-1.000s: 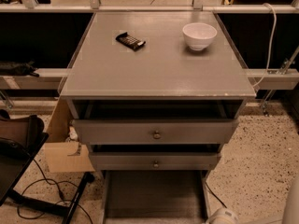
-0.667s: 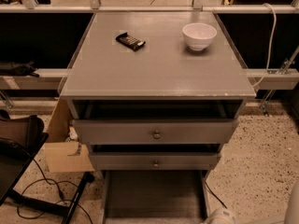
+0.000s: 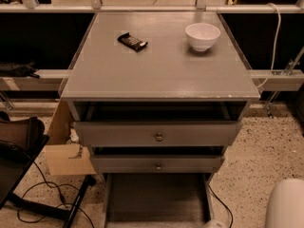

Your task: Close bottom drawer

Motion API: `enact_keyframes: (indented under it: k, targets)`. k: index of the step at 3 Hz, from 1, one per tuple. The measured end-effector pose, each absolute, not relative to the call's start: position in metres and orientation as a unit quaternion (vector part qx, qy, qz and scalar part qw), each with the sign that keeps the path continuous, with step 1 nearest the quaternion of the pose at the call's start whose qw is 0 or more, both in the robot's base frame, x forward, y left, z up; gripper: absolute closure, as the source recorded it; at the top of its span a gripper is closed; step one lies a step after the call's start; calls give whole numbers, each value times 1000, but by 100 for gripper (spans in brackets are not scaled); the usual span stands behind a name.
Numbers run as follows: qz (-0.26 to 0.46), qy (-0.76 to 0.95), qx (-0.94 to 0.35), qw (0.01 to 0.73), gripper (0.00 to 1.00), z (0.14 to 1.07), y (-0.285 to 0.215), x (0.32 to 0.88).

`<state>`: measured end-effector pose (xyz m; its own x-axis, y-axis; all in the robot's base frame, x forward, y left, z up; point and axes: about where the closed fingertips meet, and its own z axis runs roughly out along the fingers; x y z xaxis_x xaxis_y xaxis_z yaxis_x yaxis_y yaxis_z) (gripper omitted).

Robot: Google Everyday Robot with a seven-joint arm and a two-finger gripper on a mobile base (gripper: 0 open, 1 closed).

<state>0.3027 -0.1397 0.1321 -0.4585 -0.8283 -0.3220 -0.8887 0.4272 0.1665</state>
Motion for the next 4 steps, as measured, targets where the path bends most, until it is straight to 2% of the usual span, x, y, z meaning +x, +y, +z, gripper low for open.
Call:
enact_keyframes:
  k: [3, 4]
  targets:
    - [164, 826, -514, 166, 100, 101, -121, 349]
    - [164, 825, -514, 166, 100, 101, -121, 349]
